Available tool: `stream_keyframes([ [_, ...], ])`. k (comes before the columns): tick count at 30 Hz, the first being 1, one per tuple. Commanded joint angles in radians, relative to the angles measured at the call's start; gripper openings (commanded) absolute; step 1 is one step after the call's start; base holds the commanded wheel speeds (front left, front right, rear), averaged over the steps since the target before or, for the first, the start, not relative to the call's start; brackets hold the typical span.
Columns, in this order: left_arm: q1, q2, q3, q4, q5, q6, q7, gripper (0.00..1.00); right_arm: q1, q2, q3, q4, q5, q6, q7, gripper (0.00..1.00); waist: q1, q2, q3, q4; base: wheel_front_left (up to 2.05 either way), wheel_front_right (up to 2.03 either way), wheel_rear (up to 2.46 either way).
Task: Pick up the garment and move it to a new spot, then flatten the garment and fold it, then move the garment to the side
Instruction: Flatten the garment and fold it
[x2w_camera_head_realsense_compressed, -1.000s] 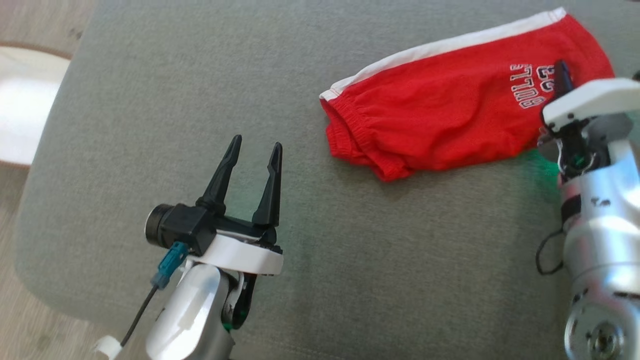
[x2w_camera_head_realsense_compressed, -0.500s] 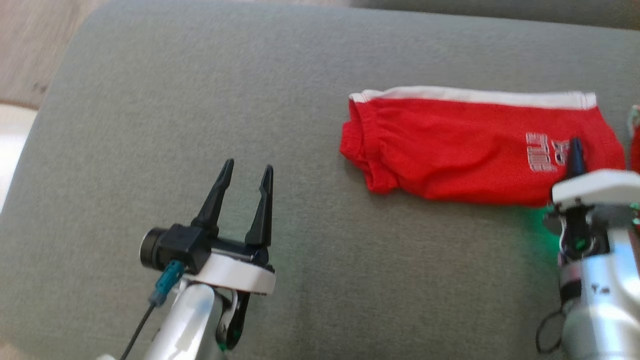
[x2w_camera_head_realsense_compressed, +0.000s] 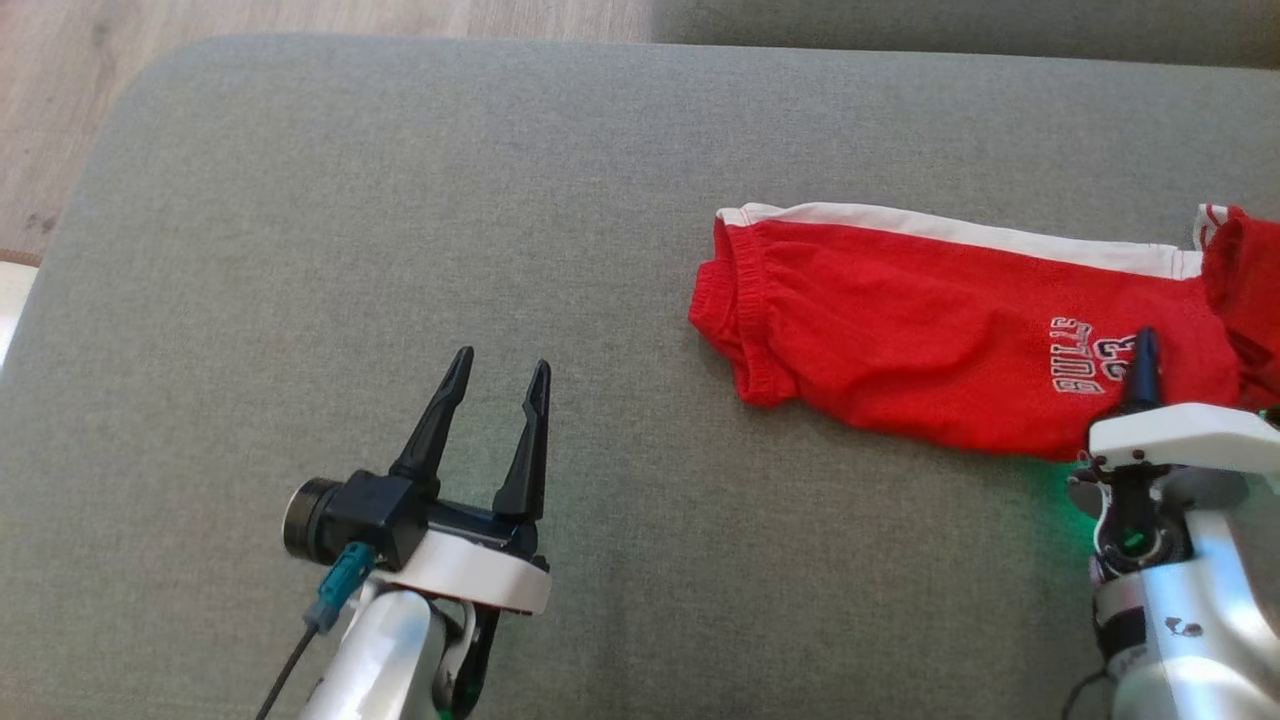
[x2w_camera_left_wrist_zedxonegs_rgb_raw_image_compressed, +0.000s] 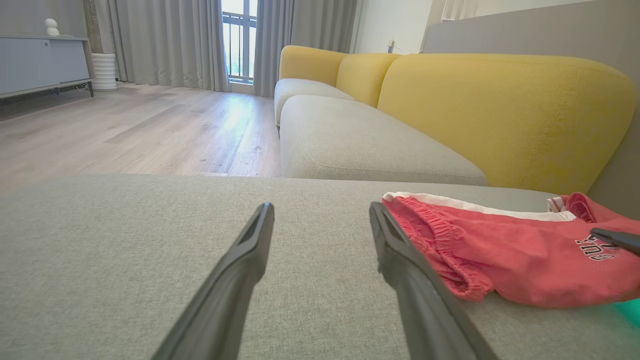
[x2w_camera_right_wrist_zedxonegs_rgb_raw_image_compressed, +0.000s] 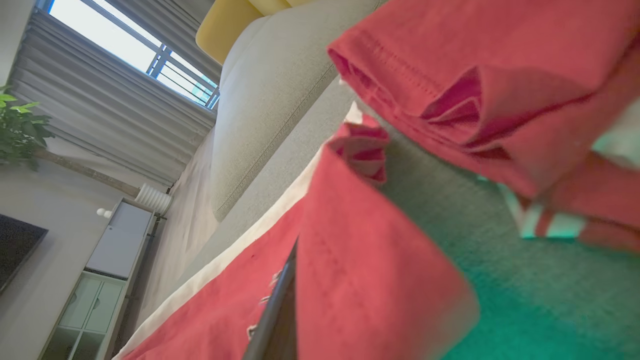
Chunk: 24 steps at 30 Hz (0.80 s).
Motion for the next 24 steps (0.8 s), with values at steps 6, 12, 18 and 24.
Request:
stream_keyframes([
  [6, -0.014, 0.008, 0.026, -0.014, 0.003, -0.005, -0.005, 1.0, -0.074, 0.008, 0.104, -0.013, 0.019, 0.007, -0.041, 0.0, 0.0001, 0.0, -0.021, 0.022, 0.0, 0.0, 0.0],
  [12, -0.009, 0.008, 0.02, -0.006, -0.004, -0.002, -0.005, 1.0, -0.104, 0.008, 0.215, -0.044, 0.083, 0.007, -0.057, 0.0, 0.0001, 0.0, -0.036, 0.049, 0.0, 0.0, 0.0],
  [18, -0.002, 0.008, 0.015, 0.004, -0.008, -0.002, -0.005, 1.0, -0.123, 0.008, 0.314, -0.044, 0.121, 0.007, -0.069, 0.0, 0.0001, 0.0, -0.046, 0.073, 0.0, 0.0, 0.0],
  [24, 0.005, 0.008, 0.007, 0.018, -0.012, 0.0, -0.005, 1.0, -0.126, 0.008, 0.412, -0.055, 0.18, 0.007, -0.096, 0.0, 0.0001, 0.0, -0.059, 0.107, 0.0, 0.0, 0.0],
])
